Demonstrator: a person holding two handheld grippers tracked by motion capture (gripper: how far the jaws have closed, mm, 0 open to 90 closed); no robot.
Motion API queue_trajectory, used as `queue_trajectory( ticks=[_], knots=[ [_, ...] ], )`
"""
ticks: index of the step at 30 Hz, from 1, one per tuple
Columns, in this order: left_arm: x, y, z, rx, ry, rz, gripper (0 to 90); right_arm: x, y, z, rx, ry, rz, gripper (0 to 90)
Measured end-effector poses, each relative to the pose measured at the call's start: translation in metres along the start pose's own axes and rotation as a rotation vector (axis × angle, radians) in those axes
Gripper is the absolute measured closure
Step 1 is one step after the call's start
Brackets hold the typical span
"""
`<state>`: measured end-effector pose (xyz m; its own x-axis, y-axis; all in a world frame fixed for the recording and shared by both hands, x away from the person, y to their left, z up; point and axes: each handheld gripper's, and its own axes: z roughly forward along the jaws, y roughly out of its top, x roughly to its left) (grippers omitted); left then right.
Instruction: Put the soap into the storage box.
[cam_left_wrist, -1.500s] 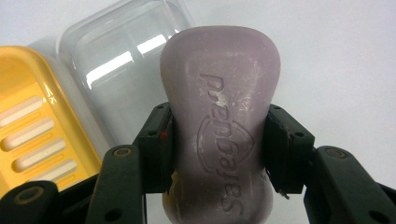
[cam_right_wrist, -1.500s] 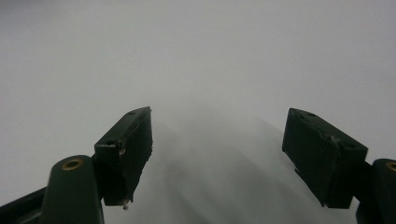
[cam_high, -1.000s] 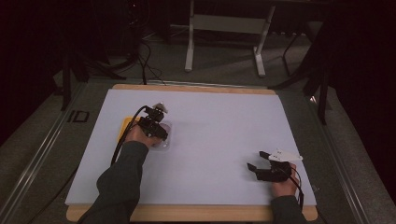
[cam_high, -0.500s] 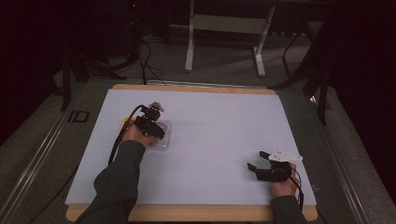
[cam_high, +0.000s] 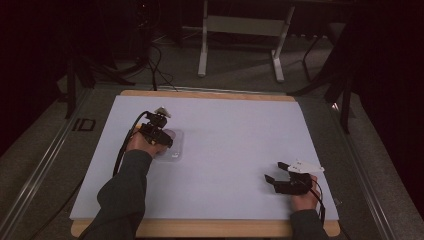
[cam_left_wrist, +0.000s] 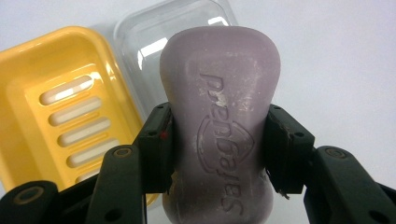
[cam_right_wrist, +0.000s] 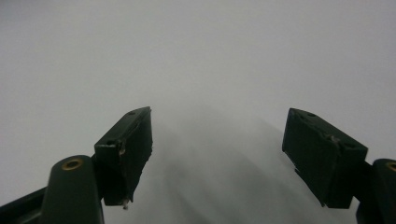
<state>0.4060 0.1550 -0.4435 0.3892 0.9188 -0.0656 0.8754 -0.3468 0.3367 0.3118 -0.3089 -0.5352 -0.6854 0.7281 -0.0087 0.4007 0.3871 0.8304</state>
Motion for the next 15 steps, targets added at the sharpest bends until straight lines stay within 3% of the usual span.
queue_trajectory(
  ticks=[15],
  knots=[
    [0.013,-0.003,-0.004,-0.012,0.011,-0.042,50.1,0.000,0.000,0.000,-0.001,0.000,0.000,23.9]
  ],
)
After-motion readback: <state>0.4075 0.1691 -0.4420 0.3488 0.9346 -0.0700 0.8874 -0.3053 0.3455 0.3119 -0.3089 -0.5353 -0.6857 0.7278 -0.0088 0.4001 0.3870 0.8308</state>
